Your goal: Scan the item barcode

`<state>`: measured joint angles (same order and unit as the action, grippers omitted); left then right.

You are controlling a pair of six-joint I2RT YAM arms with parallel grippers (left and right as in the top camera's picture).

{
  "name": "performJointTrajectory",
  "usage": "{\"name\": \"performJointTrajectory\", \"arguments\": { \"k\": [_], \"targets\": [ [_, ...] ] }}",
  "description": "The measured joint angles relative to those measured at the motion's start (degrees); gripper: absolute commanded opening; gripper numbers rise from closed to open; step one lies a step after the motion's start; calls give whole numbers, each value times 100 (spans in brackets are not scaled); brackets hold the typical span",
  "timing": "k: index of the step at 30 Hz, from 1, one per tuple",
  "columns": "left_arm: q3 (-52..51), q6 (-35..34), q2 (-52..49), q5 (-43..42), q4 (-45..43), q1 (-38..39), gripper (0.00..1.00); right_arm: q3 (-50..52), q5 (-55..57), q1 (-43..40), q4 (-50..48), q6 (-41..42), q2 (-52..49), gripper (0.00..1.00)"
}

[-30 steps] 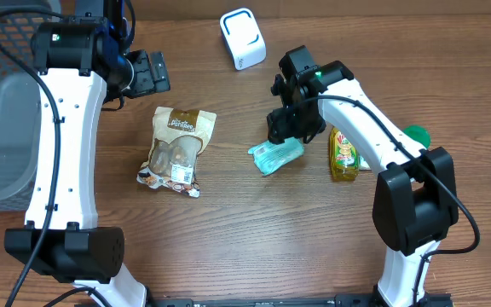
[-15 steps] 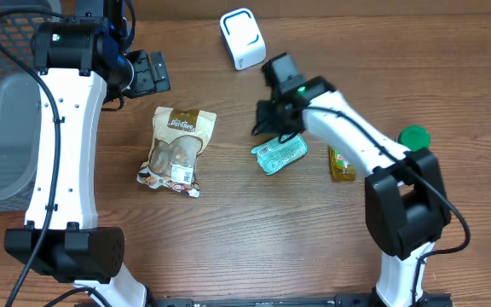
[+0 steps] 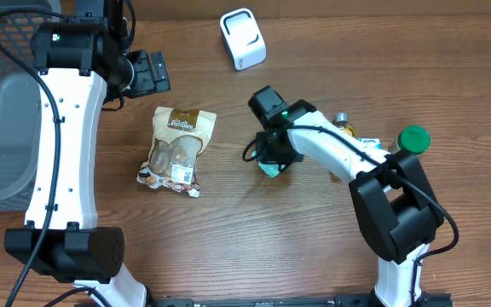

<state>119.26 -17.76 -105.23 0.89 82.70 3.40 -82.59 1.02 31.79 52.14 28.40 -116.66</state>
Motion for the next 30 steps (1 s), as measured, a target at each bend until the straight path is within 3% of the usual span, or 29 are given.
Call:
{"name": "performJointTrajectory", "arguments": {
  "k": [9,13,15,22,23,24,25,30],
  "targets": [
    [0,0,0,2,0,0,99,0,275,-479,743,-63,2,19],
    [0,0,0,0,0,0,99,-24,380,-656,955,-157,2,25],
    [0,0,0,2,0,0,99,-109,415,-710,1250,-179,0,35],
    [0,0,0,0,0,0,100,-811,-205,-732,1488,-278,-9,43],
    [0,0,0,2,0,0,100,-844,-374,-730,1434,-275,-9,53],
    [0,0,0,0,0,0,100,-850,-568,-726,1384,-251,-9,73],
    [0,0,0,0,0,0,100,-848,-734,-726,1333,-254,-9,100],
    [0,0,0,0,0,0,100,-848,-1311,-726,1108,-319,-9,100]
  ]
}}
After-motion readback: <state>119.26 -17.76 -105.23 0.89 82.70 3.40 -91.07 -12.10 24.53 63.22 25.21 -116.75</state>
